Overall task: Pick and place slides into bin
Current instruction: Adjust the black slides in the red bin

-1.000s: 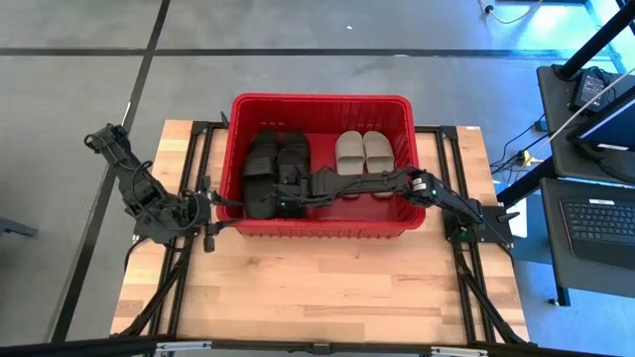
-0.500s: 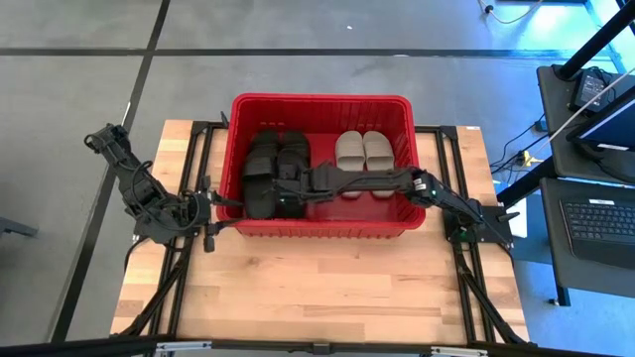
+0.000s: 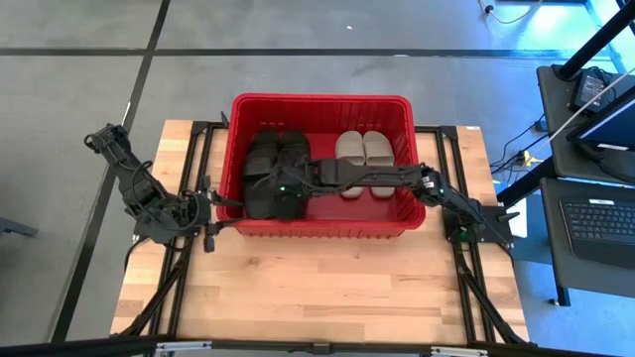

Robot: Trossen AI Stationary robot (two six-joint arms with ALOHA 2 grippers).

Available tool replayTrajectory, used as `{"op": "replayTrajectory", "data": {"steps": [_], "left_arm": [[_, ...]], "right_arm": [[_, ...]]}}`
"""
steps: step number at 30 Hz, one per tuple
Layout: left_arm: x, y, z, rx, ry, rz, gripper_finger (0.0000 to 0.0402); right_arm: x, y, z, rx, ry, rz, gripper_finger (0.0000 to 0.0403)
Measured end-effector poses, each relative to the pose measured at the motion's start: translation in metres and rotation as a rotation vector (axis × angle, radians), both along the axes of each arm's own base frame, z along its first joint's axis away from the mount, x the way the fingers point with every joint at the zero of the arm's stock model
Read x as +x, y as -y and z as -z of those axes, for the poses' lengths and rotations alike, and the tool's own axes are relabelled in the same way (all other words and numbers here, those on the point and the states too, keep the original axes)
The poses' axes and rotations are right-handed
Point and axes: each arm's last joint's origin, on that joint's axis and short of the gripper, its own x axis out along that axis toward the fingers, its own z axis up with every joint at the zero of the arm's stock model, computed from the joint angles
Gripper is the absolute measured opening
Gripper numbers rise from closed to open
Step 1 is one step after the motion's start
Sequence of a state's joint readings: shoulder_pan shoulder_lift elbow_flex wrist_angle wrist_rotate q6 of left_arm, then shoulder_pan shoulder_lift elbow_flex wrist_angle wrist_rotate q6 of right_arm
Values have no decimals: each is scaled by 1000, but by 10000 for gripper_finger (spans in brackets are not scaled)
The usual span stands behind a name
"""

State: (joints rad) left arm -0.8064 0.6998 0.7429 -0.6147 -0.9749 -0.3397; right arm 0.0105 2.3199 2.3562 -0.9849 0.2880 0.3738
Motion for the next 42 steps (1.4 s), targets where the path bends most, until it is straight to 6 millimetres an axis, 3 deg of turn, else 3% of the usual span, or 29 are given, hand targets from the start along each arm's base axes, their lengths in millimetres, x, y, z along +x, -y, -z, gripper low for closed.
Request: {"op": "replayTrajectory", "data": {"steps": [3,7,17,28,42], "left_arm": [[0,0,0,0,0,0,171],[0,0,0,0,0,0,171],[0,0,0,2,-1,1,171],[0,0,0,4,-4,0,171],[0,0,0,4,-4,0,171]], "right_arm": [[11,-1,-6,39,114,-146,292],[18,3,-11,4,196,-217,292],[22,20,-16,3,250,-338,292],[35,20,18,75,225,-469,292],[44,19,37,144,234,-515,292]]}}
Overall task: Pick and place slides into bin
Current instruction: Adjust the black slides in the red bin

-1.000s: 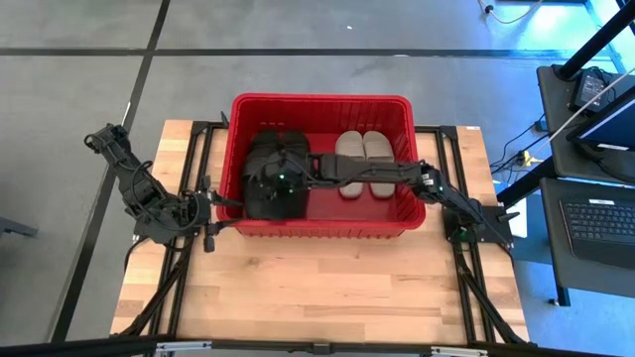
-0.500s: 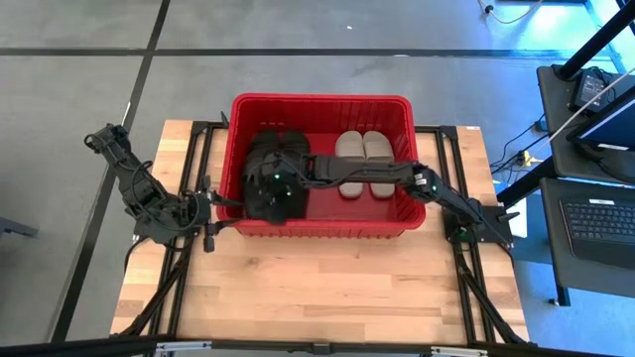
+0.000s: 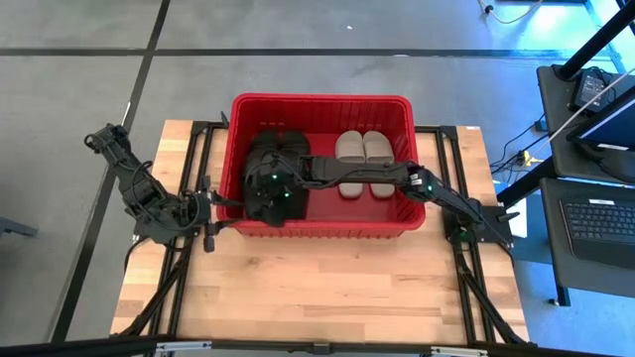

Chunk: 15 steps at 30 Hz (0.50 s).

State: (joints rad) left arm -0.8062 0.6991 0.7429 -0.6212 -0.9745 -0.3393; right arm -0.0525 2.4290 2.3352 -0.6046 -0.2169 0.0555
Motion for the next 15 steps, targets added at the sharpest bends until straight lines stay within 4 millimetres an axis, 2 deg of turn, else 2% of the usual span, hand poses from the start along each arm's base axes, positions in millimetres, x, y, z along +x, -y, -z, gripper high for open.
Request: {"op": "replayTrajectory", "data": {"steps": [9,15], "left_arm": [[0,0,0,-23,6,-8,171],[0,0,0,-24,6,-8,171]], "right_arm": [[1,7,7,21,-24,18,292],[-1,17,11,103,-65,57,292]]}}
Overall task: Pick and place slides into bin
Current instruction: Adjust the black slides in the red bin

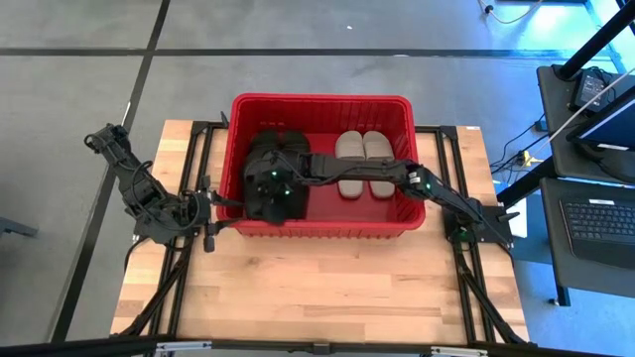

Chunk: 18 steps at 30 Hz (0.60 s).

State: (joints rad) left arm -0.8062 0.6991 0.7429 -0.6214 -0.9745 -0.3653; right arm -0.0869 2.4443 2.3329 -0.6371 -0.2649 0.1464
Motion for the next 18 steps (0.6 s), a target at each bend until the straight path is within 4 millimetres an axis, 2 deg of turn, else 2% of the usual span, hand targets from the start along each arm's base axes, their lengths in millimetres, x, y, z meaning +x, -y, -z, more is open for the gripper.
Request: {"op": "replayTrajectory", "data": {"steps": [8,18], "left_arm": [[0,0,0,0,0,0,171],[0,0,0,0,0,0,171]], "right_arm": [[-1,13,7,69,-53,128,292],[-2,14,11,99,-97,210,292]]}}
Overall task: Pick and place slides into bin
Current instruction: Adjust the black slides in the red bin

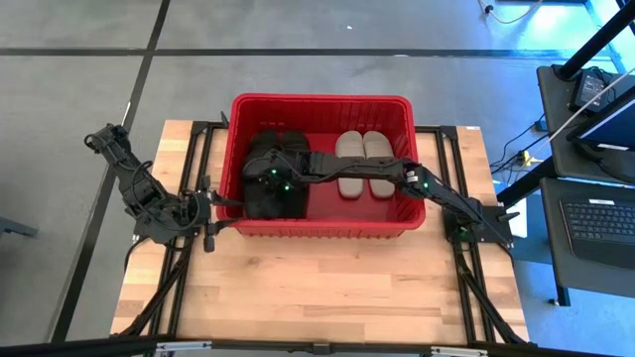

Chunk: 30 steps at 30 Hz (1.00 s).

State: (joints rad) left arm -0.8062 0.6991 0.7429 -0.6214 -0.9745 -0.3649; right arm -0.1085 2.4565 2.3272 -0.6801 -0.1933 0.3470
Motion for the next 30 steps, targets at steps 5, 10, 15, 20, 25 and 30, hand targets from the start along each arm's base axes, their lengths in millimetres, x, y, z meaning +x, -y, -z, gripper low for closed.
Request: {"op": "replayTrajectory", "data": {"steps": [5,10,15,20,25,30], "left_arm": [[0,0,0,1,0,0,171],[0,0,0,4,-4,-1,171],[0,0,1,6,-5,-1,171],[0,0,1,3,-5,-2,171],[0,0,1,-18,1,-9,171],[0,0,1,-19,1,-9,171]], "right_arm": [[2,0,4,7,-7,24,292],[2,1,5,-2,-11,58,292],[1,4,5,5,-16,87,292],[2,6,7,41,-29,140,292],[2,8,13,78,-48,179,292],[2,9,13,91,-53,196,292]]}}
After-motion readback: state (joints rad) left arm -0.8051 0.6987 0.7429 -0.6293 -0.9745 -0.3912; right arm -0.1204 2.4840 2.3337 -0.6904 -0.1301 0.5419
